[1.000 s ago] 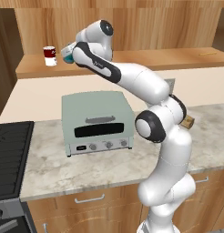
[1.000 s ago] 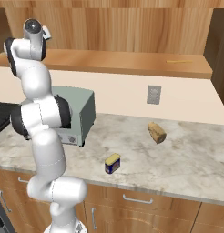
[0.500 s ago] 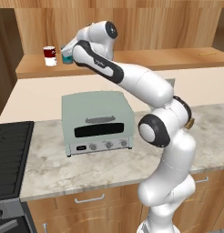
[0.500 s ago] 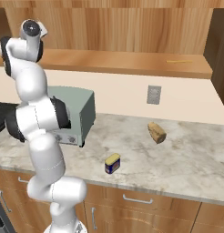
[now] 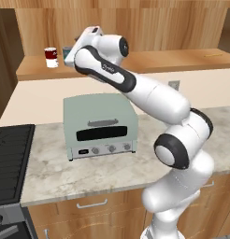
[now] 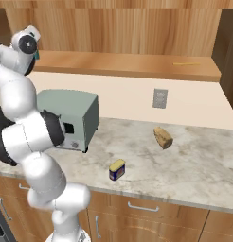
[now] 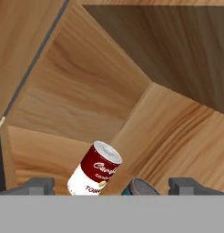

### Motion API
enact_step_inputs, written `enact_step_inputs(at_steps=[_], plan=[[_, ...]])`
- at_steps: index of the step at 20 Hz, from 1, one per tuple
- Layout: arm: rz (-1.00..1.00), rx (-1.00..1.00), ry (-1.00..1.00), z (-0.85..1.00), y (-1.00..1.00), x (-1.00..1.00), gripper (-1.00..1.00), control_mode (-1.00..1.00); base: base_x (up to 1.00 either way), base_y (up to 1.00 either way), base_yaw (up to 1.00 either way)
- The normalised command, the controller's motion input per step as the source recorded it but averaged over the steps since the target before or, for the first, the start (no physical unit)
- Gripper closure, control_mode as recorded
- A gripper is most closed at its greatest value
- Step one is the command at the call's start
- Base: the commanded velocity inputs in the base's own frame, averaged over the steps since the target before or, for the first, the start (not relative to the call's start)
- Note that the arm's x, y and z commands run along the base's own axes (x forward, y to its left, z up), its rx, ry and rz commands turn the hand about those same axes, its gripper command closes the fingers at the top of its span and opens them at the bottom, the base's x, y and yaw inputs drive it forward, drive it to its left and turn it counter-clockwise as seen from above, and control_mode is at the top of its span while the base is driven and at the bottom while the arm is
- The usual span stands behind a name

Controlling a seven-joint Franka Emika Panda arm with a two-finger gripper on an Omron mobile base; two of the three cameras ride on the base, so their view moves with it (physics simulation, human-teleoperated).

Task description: Pick the cans from the counter and place them in their designated side in the cabinet.

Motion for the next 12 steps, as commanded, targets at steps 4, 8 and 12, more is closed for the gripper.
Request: enact_step_inputs(at_steps=[4,8,12], plan=[[0.10,-0.01,-0.28,0.04,-0.26,-0.65,-1.00,-1.00,0.00,0.00,0.00],[0.07,-0.02,-0.24,0.03,-0.31,-0.67,-1.00,-1.00,0.00,0.00,0.00],[0.07,-0.03,-0.18,0.05,-0.44,-0.62,-1.00,-1.00,0.00,0.00,0.00]])
